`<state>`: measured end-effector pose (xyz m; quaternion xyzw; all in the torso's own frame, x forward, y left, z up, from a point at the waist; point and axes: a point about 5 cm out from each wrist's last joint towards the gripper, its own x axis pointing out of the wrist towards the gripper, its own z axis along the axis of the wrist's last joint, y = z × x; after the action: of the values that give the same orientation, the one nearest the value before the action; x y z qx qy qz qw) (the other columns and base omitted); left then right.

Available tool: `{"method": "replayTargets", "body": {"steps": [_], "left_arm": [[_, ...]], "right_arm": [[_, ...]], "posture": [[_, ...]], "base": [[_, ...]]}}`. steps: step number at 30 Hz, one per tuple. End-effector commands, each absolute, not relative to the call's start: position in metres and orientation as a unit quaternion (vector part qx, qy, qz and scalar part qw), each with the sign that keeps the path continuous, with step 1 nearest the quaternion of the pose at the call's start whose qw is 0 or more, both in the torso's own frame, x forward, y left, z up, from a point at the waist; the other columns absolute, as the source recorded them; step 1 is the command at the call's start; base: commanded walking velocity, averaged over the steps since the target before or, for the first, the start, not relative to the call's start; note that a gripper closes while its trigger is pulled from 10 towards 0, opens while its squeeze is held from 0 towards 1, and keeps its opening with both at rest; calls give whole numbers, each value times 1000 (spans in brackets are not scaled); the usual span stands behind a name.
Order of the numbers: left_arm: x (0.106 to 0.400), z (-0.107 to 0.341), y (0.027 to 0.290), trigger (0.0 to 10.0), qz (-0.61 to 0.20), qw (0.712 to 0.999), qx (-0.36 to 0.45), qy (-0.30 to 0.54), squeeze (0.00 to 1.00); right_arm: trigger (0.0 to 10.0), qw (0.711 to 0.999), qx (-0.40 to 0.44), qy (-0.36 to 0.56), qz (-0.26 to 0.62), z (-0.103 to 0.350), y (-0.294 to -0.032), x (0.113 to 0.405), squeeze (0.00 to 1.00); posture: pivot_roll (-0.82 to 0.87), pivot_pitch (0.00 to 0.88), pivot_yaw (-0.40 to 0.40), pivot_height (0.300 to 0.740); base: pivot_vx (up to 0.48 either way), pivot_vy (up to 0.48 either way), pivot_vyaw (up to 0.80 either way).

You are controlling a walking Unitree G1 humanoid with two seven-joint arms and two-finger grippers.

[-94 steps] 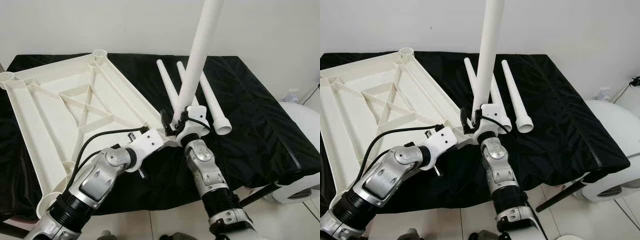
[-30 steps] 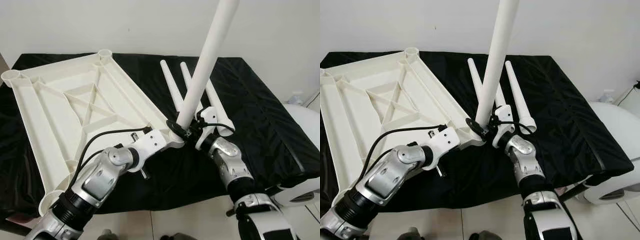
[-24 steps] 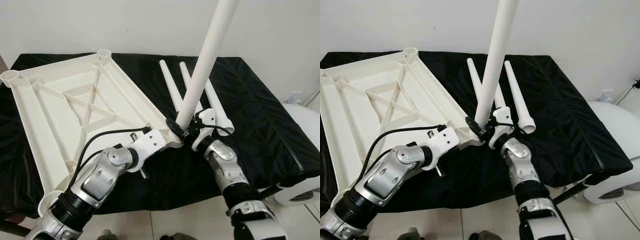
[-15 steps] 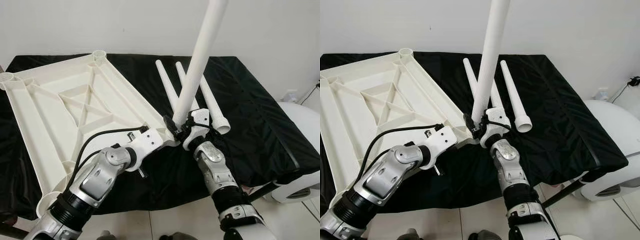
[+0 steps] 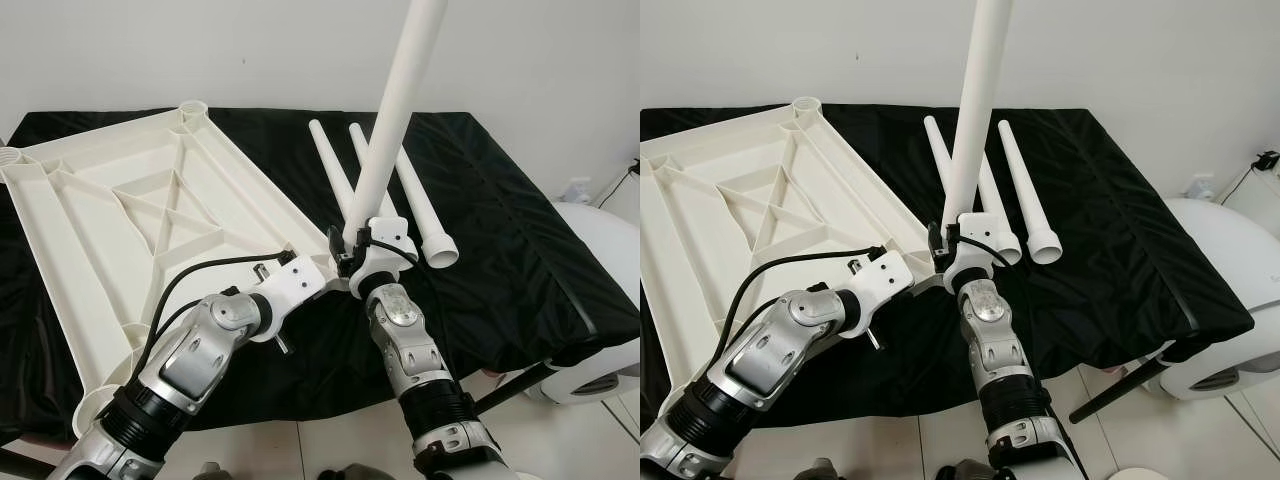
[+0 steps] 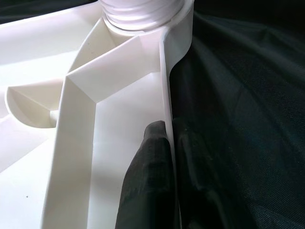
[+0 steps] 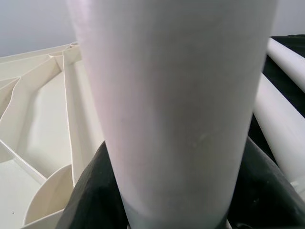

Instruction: Building children table

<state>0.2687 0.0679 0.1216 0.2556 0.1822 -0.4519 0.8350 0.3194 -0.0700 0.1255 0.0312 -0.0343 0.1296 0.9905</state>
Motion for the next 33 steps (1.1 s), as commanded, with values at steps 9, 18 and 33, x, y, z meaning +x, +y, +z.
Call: {"method": "replayTargets", "body": {"steps": [9, 18, 33], "left_arm": [[255, 111, 51, 10000, -495, 811, 243, 193, 0], [255, 110, 50, 10000, -496, 811, 244, 192, 0], [257, 111, 49, 10000, -499, 809, 247, 189, 0]], "right_arm": [[10000, 992, 25, -27, 121, 127, -85, 320, 1000], [10000, 982, 22, -38, 182, 126, -94, 316, 1000], [10000, 944, -46, -48, 324, 129, -139, 325, 0]], "posture": [[35, 0, -101, 740], [33, 0, -100, 740], [25, 0, -93, 740]], "base": [[0, 0, 0], [0, 0, 0], [0, 0, 0]]}}
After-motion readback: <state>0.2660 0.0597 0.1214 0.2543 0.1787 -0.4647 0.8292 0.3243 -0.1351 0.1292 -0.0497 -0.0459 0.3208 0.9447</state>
